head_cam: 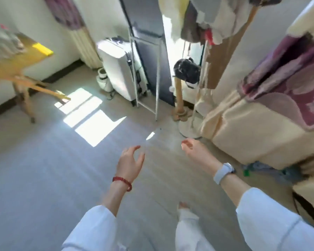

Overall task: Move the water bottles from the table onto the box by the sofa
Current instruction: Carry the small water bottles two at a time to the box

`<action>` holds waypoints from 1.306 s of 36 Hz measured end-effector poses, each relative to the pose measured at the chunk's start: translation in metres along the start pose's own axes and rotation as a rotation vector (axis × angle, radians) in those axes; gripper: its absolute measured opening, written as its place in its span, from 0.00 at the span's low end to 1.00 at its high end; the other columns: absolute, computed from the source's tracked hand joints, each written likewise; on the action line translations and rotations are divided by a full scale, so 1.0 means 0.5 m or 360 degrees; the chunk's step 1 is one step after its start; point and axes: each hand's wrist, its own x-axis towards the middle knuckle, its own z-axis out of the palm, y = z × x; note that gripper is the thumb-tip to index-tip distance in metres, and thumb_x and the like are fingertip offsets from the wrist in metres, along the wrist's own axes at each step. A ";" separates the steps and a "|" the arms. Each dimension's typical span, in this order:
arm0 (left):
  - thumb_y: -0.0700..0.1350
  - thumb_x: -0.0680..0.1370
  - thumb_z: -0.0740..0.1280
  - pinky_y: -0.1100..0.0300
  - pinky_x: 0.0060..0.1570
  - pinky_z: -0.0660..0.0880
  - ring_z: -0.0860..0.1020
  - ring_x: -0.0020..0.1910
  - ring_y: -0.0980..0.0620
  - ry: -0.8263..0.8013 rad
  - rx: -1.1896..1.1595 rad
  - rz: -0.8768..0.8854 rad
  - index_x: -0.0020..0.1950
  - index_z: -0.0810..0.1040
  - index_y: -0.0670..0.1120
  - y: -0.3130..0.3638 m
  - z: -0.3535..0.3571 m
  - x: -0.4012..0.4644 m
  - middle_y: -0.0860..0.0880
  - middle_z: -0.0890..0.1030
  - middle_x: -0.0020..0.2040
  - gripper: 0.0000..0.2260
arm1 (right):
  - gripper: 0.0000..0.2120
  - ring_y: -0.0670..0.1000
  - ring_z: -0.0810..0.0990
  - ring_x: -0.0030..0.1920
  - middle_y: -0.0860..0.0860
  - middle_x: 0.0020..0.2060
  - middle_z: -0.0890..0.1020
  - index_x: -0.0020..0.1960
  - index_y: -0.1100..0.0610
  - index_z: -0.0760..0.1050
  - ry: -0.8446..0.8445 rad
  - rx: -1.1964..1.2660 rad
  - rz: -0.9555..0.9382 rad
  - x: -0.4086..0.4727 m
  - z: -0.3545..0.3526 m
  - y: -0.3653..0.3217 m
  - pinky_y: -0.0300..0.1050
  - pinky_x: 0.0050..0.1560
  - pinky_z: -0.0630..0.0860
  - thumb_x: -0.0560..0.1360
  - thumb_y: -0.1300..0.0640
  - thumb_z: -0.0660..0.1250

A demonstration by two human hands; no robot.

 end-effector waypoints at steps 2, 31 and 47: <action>0.45 0.76 0.65 0.57 0.57 0.68 0.75 0.58 0.45 0.0102 -0.0007 -0.0103 0.60 0.75 0.43 -0.054 -0.054 0.046 0.42 0.78 0.57 0.14 | 0.12 0.59 0.77 0.57 0.59 0.56 0.80 0.58 0.61 0.74 -0.0118 -0.0101 -0.0160 0.075 0.051 -0.086 0.48 0.59 0.70 0.78 0.58 0.59; 0.45 0.76 0.64 0.61 0.57 0.68 0.74 0.59 0.48 0.1161 -0.0015 -0.0937 0.60 0.75 0.42 -0.783 -0.845 0.747 0.45 0.77 0.58 0.14 | 0.12 0.55 0.80 0.52 0.56 0.54 0.81 0.58 0.59 0.74 -0.0909 -0.0440 -0.1369 0.843 0.857 -1.161 0.41 0.51 0.72 0.77 0.58 0.59; 0.44 0.76 0.64 0.64 0.53 0.68 0.75 0.57 0.51 0.1192 -0.0113 -0.0764 0.59 0.76 0.44 -1.212 -1.299 1.234 0.47 0.78 0.57 0.12 | 0.13 0.50 0.76 0.46 0.52 0.47 0.78 0.60 0.61 0.72 -0.0842 -0.0306 -0.1242 1.209 1.284 -1.700 0.40 0.47 0.70 0.77 0.59 0.59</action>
